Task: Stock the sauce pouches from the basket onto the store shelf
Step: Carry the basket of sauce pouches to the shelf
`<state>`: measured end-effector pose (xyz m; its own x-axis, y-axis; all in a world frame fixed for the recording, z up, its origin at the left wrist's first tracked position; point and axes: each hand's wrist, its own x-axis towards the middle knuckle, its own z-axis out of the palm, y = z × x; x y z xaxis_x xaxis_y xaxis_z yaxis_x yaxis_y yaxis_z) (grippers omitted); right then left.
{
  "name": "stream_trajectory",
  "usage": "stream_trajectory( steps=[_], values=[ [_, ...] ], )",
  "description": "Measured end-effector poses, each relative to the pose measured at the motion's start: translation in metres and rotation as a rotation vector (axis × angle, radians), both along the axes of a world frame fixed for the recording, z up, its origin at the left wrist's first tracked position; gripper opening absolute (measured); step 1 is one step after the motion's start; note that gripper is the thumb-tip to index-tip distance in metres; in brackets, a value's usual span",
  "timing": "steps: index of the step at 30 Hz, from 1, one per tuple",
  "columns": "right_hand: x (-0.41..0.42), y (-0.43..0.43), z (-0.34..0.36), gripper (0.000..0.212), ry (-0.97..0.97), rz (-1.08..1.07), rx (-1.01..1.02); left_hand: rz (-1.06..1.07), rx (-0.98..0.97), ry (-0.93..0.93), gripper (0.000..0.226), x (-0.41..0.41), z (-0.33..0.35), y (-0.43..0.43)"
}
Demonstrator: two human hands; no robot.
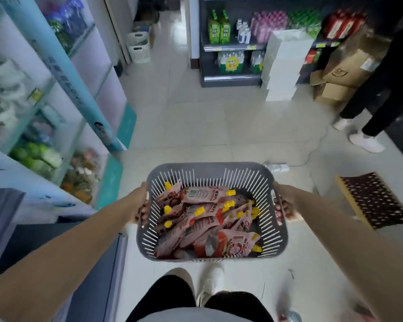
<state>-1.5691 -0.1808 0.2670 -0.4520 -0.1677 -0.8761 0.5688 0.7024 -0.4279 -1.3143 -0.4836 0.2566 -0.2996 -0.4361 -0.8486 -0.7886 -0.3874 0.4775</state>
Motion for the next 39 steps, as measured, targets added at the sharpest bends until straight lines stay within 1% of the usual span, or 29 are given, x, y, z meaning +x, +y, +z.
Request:
stream_trajectory(
  steps=[2,6,10,12,15,16,20,23,26,28,30,32,35,37,39],
  values=[
    [-0.039,-0.012,0.009,0.062,0.019,0.022,0.012,-0.009,-0.004,0.009,0.075,-0.04,0.007,-0.011],
    [-0.116,-0.033,0.023,0.058,0.017,-0.027,0.031,-0.072,0.015,0.029,0.071,-0.126,0.015,-0.04],
    [-0.197,-0.054,0.022,0.059,0.036,-0.069,0.04,-0.126,0.067,0.051,0.067,-0.211,0.008,-0.074],
    [-0.233,-0.067,0.019,0.061,0.057,-0.095,0.035,-0.163,0.053,0.058,0.065,-0.261,0.003,-0.096],
    [-0.285,-0.087,0.022,0.074,0.112,-0.173,0.05,-0.247,0.033,0.072,0.059,-0.338,0.007,-0.126],
    [-0.301,-0.093,0.024,0.075,0.126,-0.194,0.061,-0.261,0.027,0.081,0.057,-0.362,0.009,-0.134],
    [-0.371,-0.118,0.036,0.08,0.181,-0.273,0.059,-0.271,-0.079,0.156,0.051,-0.458,0.022,-0.166],
    [-0.417,-0.136,0.046,0.087,0.175,-0.317,0.024,-0.314,-0.103,0.175,0.054,-0.528,0.04,-0.188],
    [-0.469,-0.156,0.046,0.084,0.167,-0.364,-0.015,-0.345,-0.138,0.18,0.057,-0.598,0.046,-0.212],
    [-0.514,-0.169,0.039,0.081,0.203,-0.347,0.01,-0.391,-0.177,0.171,0.059,-0.643,0.043,-0.226],
    [-0.56,-0.183,0.034,0.079,0.241,-0.318,0.031,-0.47,-0.29,0.123,0.065,-0.683,0.033,-0.237],
    [-0.606,-0.195,0.032,0.078,0.233,-0.304,0.03,-0.538,-0.381,0.074,0.067,-0.725,0.028,-0.247],
    [-0.664,-0.21,0.038,0.076,0.2,-0.306,0.035,-0.561,-0.472,0.076,0.072,-0.788,0.03,-0.262],
    [-0.704,-0.218,0.044,0.076,0.198,-0.317,0.031,-0.566,-0.514,0.098,0.069,-0.831,0.033,-0.271],
    [-0.741,-0.228,0.051,0.079,0.196,-0.328,0.027,-0.575,-0.504,0.11,0.068,-0.87,0.038,-0.278]
  ],
)
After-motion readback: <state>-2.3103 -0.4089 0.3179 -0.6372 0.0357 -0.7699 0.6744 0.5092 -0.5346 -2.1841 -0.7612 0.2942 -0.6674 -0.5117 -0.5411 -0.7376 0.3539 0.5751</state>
